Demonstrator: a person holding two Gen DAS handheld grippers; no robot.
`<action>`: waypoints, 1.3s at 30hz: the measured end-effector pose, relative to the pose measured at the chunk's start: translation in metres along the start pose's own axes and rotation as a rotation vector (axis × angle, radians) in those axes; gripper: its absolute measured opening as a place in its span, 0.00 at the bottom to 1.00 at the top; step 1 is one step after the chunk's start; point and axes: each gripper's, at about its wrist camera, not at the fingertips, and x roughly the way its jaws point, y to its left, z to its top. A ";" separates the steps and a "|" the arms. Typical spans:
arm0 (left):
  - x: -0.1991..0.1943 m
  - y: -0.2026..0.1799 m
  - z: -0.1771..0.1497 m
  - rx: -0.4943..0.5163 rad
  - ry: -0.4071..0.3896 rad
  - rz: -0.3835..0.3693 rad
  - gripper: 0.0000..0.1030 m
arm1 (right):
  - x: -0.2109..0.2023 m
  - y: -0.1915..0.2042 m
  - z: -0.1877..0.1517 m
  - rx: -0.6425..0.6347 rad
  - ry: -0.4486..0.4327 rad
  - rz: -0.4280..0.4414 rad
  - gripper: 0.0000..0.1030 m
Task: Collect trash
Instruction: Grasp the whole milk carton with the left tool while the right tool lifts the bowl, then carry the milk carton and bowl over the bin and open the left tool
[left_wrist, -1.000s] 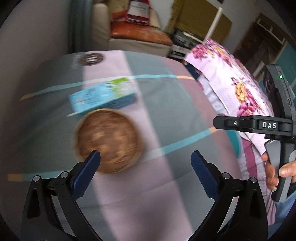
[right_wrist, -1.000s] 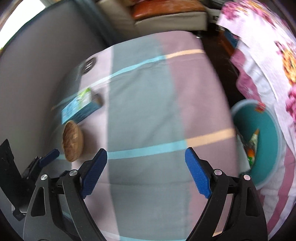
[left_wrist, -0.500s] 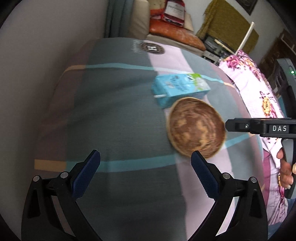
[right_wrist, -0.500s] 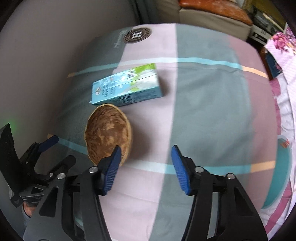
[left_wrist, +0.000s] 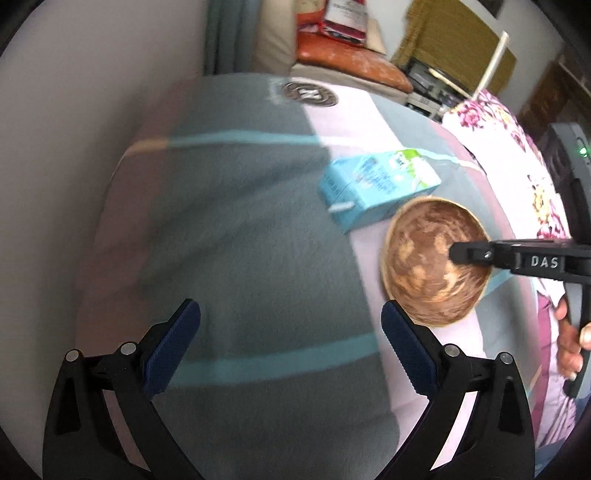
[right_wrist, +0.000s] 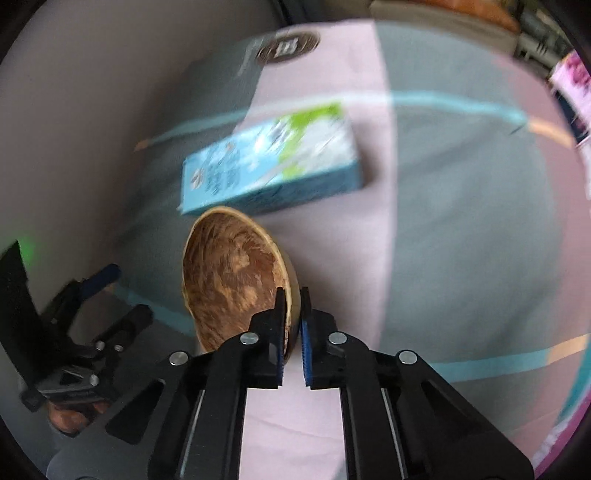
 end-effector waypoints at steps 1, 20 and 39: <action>0.000 -0.005 0.006 0.029 -0.009 0.003 0.96 | -0.005 -0.007 0.001 0.016 -0.011 -0.006 0.06; 0.084 -0.096 0.091 0.513 0.078 0.062 0.96 | -0.050 -0.121 0.009 0.223 -0.122 0.001 0.06; 0.059 -0.134 0.058 0.284 0.098 0.044 0.50 | -0.067 -0.160 -0.024 0.334 -0.187 0.053 0.06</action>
